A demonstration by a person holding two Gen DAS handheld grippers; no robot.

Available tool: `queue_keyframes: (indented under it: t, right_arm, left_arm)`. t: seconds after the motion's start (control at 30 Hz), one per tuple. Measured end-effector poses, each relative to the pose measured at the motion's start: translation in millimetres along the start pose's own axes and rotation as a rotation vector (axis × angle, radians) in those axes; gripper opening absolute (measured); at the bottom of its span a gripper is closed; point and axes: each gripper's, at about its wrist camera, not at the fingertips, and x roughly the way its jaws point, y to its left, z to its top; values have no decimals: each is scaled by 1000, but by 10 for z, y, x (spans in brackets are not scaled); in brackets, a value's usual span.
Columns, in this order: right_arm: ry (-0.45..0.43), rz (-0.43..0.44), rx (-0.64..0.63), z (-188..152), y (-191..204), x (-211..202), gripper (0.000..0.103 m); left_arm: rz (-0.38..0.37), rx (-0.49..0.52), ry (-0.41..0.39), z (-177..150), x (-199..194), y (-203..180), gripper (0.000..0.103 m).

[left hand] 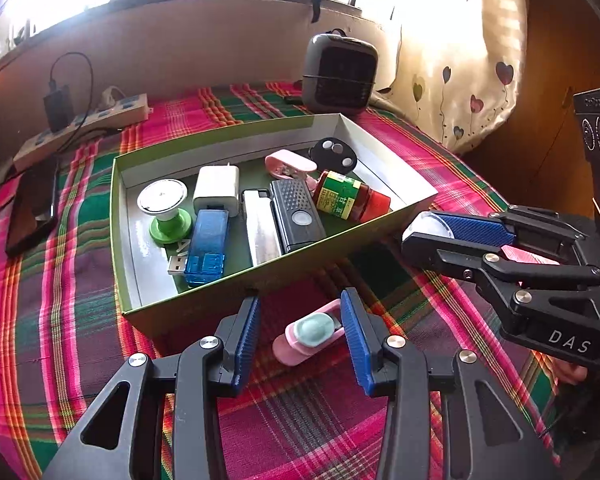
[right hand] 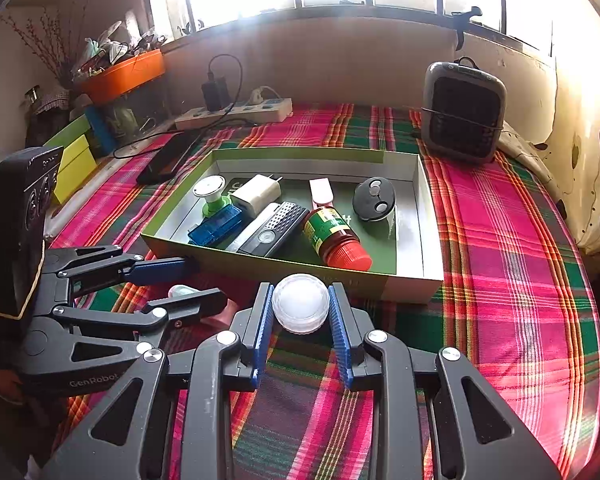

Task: Organize rigid objects

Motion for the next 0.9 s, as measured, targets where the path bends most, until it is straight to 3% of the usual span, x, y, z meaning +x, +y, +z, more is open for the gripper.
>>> queue_keyframes:
  t: [0.17,0.4,0.9]
  right_arm:
    - [-1,0,3,-5,-10,2,28]
    - [3,4,9,-25,-20,9,28]
    - [-1,13,10,-53,2,-18,29]
  left_arm:
    - [-8,45,10,-26,-13,-79,40]
    - [-12,31,48,-67,4,-117,40]
    - [51,17,54,-220,-33,-195,40]
